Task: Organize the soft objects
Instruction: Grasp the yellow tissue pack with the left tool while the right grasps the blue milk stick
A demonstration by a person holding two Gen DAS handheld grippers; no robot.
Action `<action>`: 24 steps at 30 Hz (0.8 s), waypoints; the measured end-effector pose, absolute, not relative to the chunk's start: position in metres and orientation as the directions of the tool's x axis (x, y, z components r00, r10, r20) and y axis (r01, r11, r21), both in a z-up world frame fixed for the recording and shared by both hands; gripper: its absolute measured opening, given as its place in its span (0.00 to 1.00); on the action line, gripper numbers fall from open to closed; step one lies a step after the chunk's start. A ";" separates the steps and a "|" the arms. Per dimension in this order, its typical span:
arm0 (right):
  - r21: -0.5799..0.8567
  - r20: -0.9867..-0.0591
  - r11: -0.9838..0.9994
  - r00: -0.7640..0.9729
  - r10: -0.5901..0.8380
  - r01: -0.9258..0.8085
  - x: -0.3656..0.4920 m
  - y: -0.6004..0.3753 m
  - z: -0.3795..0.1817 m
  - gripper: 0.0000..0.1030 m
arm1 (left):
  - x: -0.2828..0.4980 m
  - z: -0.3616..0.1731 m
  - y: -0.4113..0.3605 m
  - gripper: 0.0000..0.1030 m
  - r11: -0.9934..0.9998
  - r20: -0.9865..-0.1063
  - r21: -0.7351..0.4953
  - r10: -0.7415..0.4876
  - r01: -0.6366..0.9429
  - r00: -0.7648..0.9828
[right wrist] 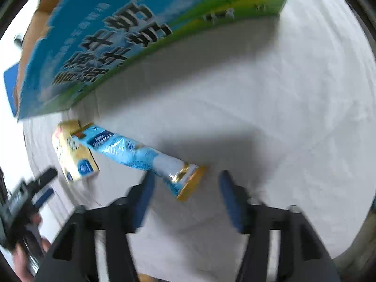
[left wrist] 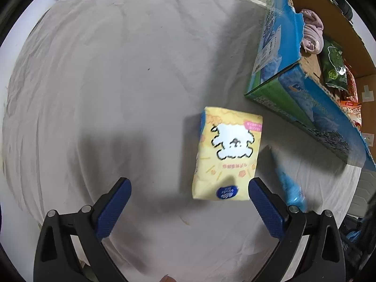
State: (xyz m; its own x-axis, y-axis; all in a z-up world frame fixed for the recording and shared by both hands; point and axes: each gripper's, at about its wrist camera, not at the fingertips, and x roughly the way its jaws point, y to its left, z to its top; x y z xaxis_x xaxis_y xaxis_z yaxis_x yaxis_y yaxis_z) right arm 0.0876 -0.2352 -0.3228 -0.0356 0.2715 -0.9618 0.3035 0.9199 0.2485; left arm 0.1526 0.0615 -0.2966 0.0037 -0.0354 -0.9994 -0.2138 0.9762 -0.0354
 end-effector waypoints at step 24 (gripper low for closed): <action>0.135 -0.972 0.966 -0.160 0.172 0.221 0.077 -0.217 -0.354 0.21 | 0.155 -0.319 0.048 0.99 0.986 -0.997 -0.029 -0.040 -0.162 -0.067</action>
State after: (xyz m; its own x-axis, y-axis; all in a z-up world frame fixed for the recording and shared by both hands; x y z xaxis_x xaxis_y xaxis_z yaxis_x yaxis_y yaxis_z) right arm 0.0768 -0.2174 -0.3537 -0.1601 0.1719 -0.9720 0.2208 0.9660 0.1345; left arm 0.1554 0.0476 -0.3185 -0.0666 -0.0403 -0.9970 -0.1623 0.9863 -0.0290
